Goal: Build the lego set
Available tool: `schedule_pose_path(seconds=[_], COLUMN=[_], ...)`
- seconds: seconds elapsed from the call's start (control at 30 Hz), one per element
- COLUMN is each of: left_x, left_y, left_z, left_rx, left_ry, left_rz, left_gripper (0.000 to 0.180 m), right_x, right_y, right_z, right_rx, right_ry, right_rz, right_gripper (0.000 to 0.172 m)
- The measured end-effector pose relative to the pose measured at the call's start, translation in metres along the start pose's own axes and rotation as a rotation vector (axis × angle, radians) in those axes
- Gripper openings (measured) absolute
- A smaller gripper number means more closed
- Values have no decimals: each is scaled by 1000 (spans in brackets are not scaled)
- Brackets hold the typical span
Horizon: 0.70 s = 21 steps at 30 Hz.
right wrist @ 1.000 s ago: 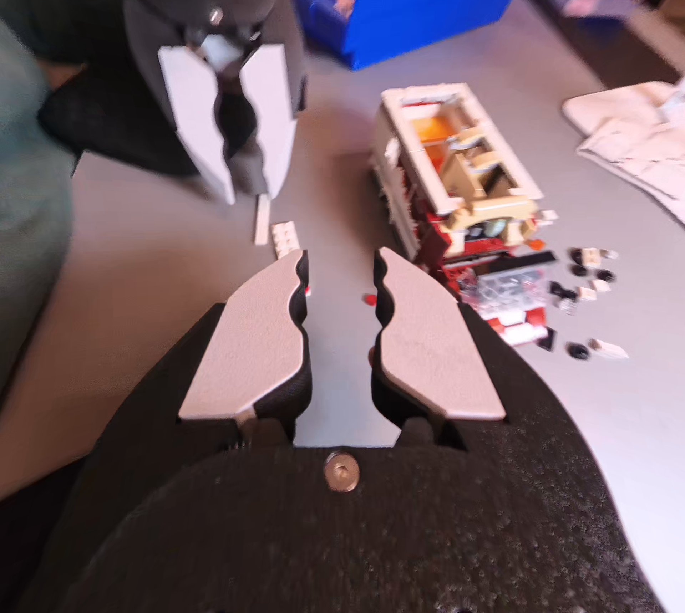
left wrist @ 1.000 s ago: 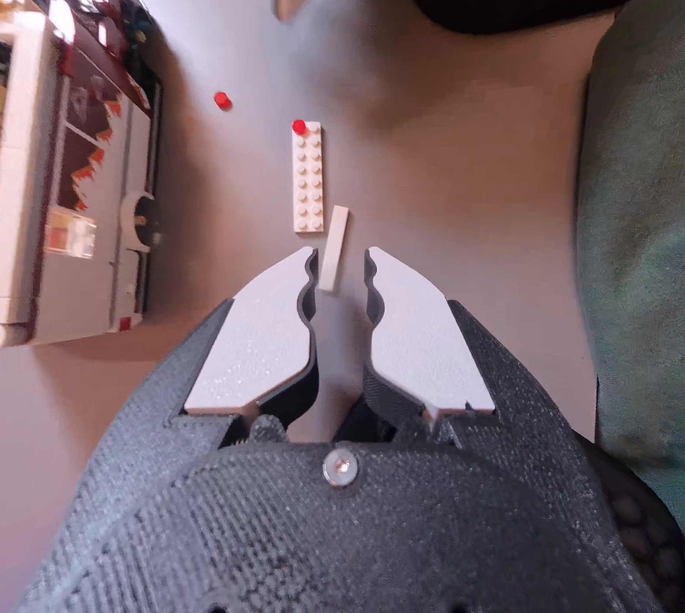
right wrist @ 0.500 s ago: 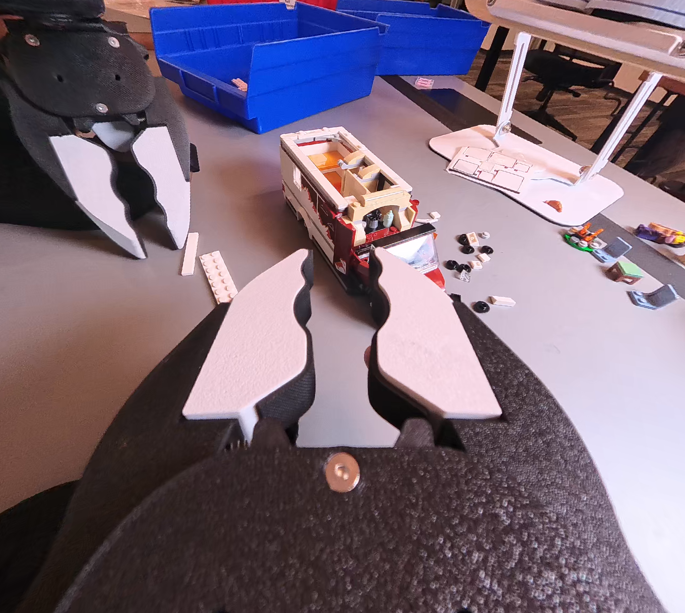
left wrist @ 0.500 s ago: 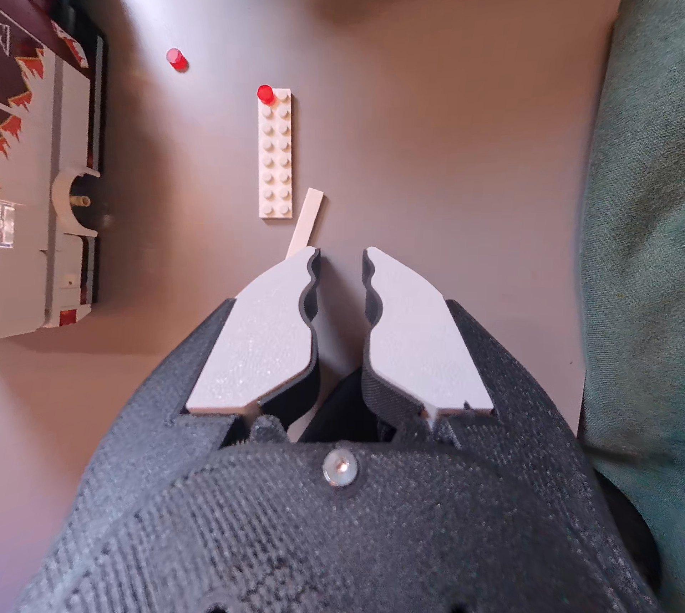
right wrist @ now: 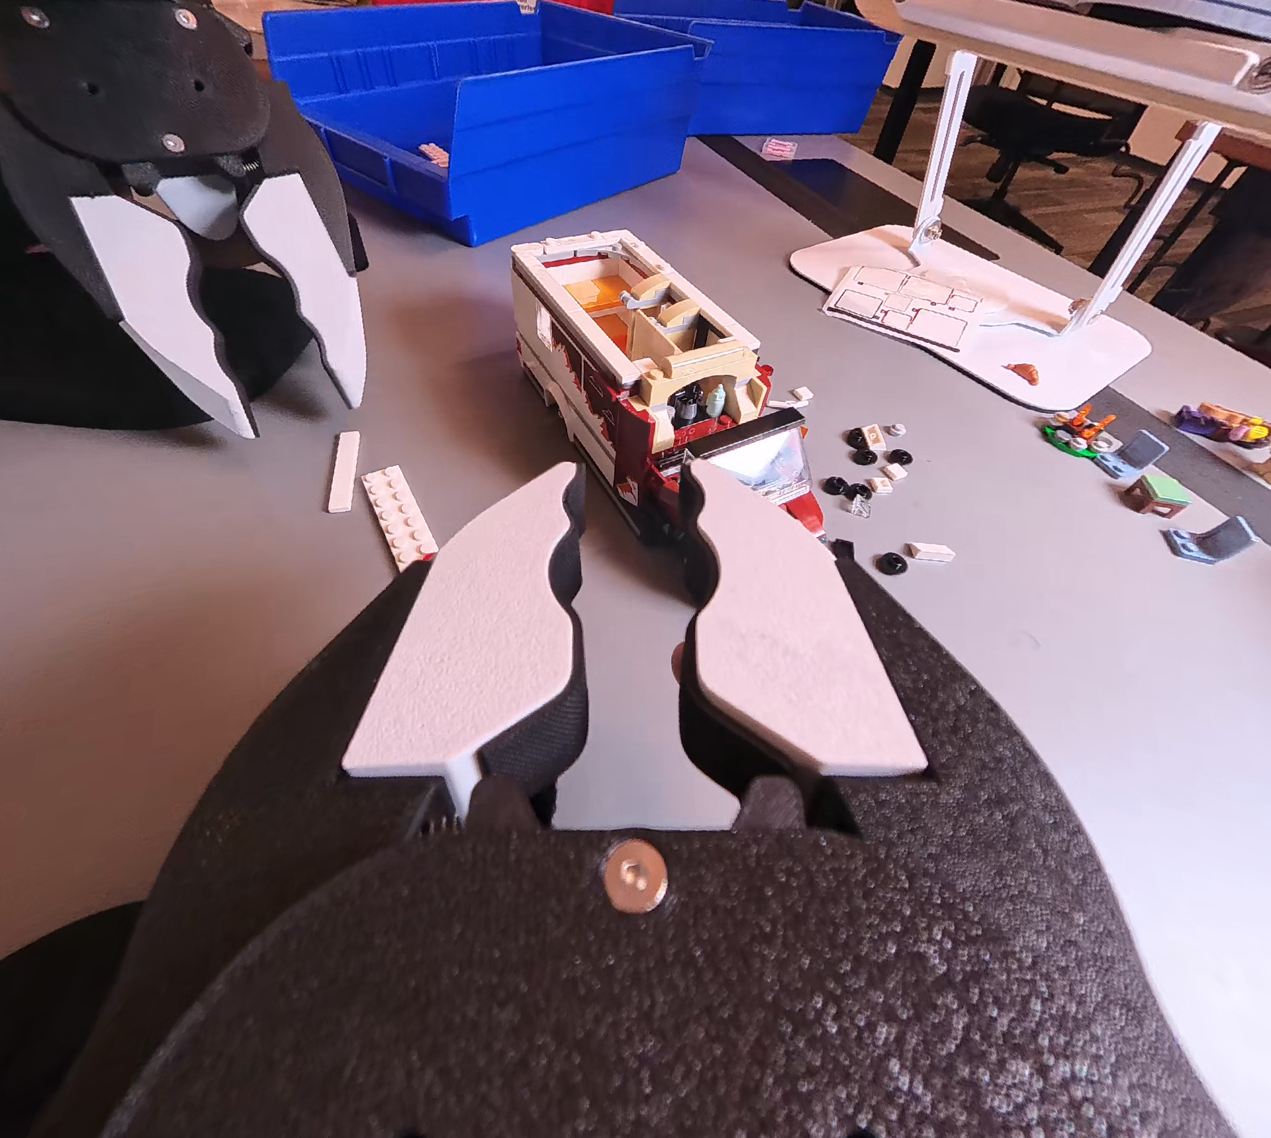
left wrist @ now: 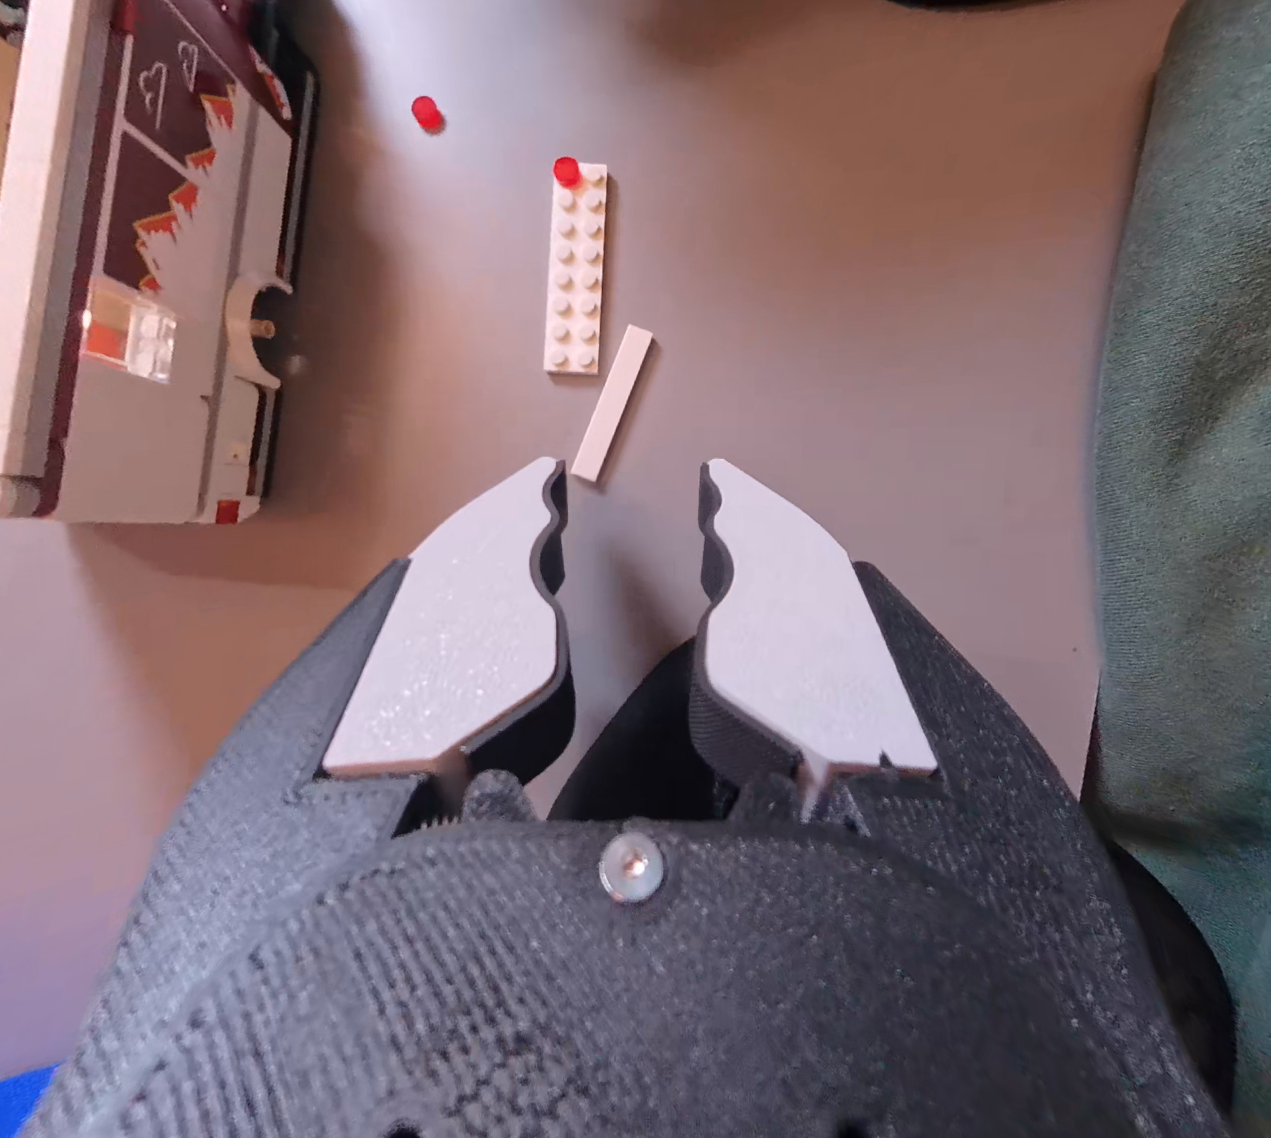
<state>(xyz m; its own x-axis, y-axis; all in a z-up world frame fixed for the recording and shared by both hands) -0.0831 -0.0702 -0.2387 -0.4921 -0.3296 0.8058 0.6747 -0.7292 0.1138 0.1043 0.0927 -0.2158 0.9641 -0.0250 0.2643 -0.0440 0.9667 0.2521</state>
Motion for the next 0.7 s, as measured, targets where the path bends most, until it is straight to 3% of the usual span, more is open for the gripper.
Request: schedule_pose_path(seconds=[0.43, 0.7], left_x=[-3, -14], left_y=[8, -10], left_z=[-6, 7], left_rx=[-28, -19], left_ry=[-44, -12], left_rz=[-8, 15], left_gripper=[25, 27], right_x=[6, 4], right_y=[6, 4], right_z=[6, 4], right_rx=[-27, -25], right_ry=[49, 33], right_rz=[-51, -38], right_gripper=[24, 24])
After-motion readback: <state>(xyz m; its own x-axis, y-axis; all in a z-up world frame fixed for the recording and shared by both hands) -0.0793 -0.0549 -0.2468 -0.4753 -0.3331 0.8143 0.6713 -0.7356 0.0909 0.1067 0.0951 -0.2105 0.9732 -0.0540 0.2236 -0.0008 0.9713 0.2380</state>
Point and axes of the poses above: each gripper's, where its closed fingertips meet, x back along the fingers, z out of its top, y = z × x across the jaws, the point moved 8 cm from there along x, back along the fingers, and after that the axes turned 10 degrees about x, right-handed, at the moved point
